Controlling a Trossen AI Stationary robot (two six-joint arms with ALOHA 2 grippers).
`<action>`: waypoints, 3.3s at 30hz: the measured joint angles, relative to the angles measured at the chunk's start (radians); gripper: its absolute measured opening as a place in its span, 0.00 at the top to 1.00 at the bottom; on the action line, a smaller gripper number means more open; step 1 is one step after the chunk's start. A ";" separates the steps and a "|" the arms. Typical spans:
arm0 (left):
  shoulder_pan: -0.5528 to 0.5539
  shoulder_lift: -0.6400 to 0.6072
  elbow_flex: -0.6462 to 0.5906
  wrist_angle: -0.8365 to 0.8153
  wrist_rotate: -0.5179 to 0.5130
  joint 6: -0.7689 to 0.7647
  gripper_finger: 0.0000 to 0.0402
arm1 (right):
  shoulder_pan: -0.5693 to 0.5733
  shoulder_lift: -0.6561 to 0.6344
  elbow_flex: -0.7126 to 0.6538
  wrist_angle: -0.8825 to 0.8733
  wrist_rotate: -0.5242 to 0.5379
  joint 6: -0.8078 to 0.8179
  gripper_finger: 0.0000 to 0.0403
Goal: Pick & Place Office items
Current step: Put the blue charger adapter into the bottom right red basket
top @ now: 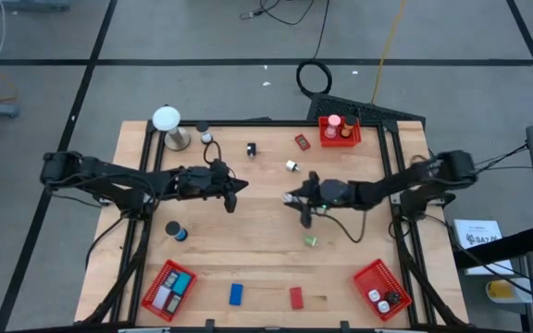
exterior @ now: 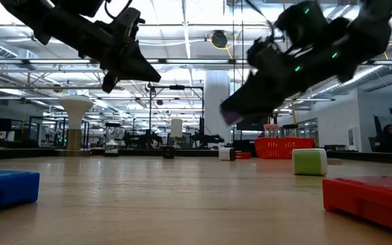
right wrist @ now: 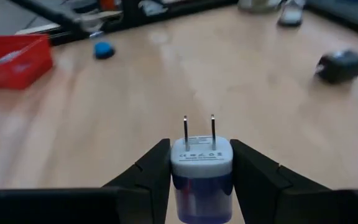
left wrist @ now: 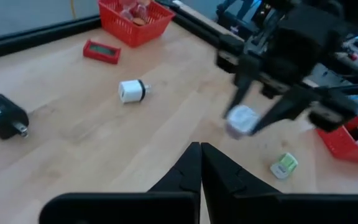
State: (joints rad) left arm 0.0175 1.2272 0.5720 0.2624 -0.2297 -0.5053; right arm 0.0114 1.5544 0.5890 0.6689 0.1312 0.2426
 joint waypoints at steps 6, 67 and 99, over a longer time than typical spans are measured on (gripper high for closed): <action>-0.011 -0.007 0.000 -0.013 -0.008 0.000 0.97 | -0.077 0.283 0.071 0.340 -0.093 -0.046 0.68; -0.089 0.000 -0.058 0.028 0.020 -0.013 0.99 | -0.102 0.041 0.195 -0.208 -0.041 0.130 0.44; -0.077 -0.010 -0.422 0.668 -0.040 0.079 0.97 | -0.115 0.344 0.855 -1.221 -0.158 0.603 0.31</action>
State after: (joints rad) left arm -0.0596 1.2167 0.1497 0.9306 -0.2699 -0.4267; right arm -0.1040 1.8985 1.4437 -0.5522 -0.0271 0.8454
